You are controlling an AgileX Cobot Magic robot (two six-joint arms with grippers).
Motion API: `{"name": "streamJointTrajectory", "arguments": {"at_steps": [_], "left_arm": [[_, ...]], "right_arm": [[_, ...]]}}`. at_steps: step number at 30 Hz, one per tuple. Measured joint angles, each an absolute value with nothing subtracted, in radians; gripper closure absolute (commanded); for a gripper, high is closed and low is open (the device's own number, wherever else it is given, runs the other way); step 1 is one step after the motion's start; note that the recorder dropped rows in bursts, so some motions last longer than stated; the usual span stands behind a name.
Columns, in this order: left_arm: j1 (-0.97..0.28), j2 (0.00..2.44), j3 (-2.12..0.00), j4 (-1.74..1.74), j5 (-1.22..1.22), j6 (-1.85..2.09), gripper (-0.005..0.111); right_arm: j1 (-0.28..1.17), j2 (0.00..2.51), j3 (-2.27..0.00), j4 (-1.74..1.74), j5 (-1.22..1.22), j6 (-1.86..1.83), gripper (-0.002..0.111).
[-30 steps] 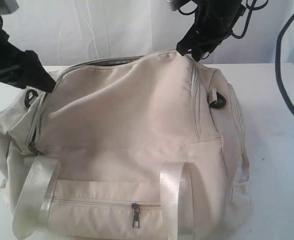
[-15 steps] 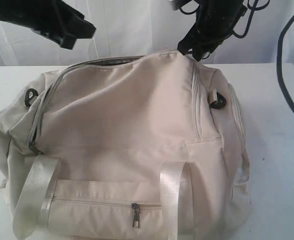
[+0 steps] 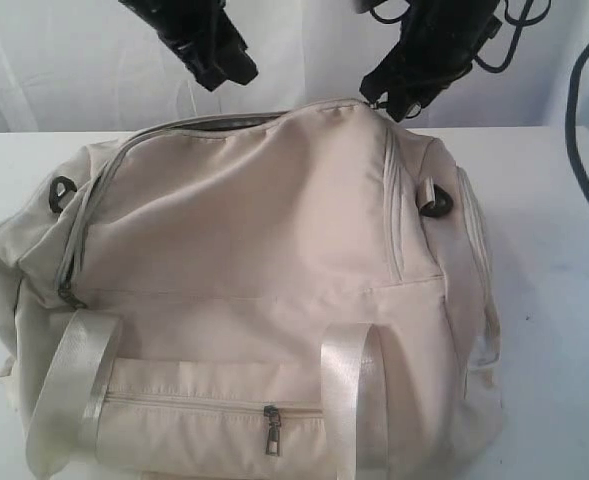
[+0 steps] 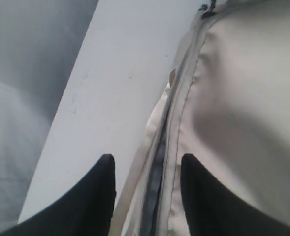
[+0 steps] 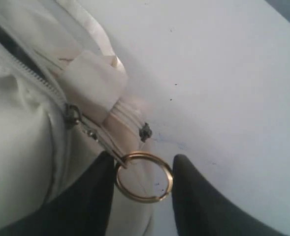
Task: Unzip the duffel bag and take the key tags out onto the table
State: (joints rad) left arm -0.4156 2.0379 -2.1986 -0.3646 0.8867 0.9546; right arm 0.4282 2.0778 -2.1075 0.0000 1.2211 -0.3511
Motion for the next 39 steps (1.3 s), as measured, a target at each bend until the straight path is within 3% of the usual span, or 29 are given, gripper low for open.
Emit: {"name": "streamJointTrajectory", "arguments": {"at_steps": [3,10,23,27,30,39], "left_arm": [[-0.446,2.079,-2.22,-0.387,0.875,1.057,0.058],[-0.477,2.153,-2.222,-0.4,0.827,1.175,0.022],[-0.499,2.185,-2.222,-0.523,0.642,1.187,0.022],[-0.51,2.216,-2.222,-0.525,0.646,1.187,0.028],[-0.514,2.231,-2.222,-0.525,0.646,1.187,0.04],[-0.514,2.237,-2.222,-0.525,0.646,1.187,0.096]], "right_arm": [[0.428,2.078,-2.107,0.0,1.221,-0.351,0.108],[0.428,2.078,-2.107,0.0,1.221,-0.367,0.108],[0.428,2.078,-2.107,0.005,1.221,-0.369,0.108],[0.428,2.078,-2.107,0.005,1.221,-0.369,0.108],[0.428,2.078,-2.107,0.007,1.221,-0.369,0.108],[0.428,2.078,-2.107,0.023,1.221,-0.366,0.108]]}}
